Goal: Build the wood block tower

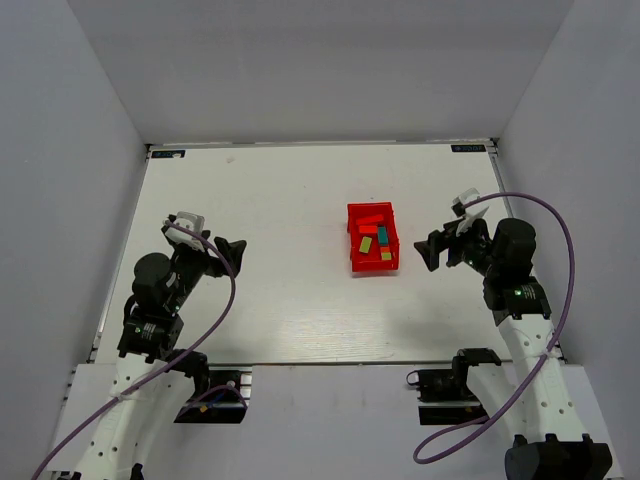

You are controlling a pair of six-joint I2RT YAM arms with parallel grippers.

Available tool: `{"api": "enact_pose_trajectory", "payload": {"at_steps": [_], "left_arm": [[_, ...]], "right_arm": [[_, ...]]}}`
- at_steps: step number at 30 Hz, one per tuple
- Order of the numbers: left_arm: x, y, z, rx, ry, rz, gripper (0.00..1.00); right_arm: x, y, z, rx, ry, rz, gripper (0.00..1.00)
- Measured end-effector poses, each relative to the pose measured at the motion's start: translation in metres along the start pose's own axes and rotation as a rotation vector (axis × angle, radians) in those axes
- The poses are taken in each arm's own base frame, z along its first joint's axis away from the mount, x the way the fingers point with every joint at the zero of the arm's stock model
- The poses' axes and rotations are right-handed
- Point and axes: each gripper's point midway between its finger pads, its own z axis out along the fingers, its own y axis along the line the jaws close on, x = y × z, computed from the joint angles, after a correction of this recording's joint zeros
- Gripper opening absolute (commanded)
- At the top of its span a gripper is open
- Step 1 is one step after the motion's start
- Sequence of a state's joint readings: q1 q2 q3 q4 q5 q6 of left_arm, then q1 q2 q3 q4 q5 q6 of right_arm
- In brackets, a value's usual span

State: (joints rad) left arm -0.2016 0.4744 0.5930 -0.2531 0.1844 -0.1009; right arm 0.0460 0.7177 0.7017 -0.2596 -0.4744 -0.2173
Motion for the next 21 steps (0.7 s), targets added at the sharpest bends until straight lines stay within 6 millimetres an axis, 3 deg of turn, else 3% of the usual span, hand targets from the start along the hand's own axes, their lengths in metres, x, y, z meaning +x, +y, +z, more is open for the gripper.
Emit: {"api": "enact_pose_trajectory", "payload": {"at_steps": [12, 15, 16, 18, 19, 21], "left_arm": [[0.002, -0.001, 0.001, 0.006, 0.009, -0.002, 1.00], [0.002, -0.001, 0.002, 0.007, 0.011, -0.002, 0.96], [0.003, -0.001, 0.002, 0.008, 0.012, -0.002, 0.87], [0.004, -0.002, 0.003, 0.013, 0.016, -0.002, 0.73], [0.005, -0.002, 0.004, 0.017, 0.022, -0.002, 0.51], [0.009, -0.004, 0.007, 0.030, 0.039, -0.008, 0.33]], "right_arm": [[0.004, 0.008, -0.002, -0.047, -0.008, -0.071, 0.90], [0.014, 0.010, -0.001, -0.067, 0.006, -0.106, 0.68], [0.019, 0.011, -0.001, -0.076, 0.019, -0.110, 0.50], [0.026, 0.012, 0.001, -0.086, 0.037, -0.117, 0.29], [0.028, 0.012, 0.002, -0.088, 0.043, -0.116, 0.23], [0.029, 0.012, 0.003, -0.088, 0.046, -0.111, 0.20]]}}
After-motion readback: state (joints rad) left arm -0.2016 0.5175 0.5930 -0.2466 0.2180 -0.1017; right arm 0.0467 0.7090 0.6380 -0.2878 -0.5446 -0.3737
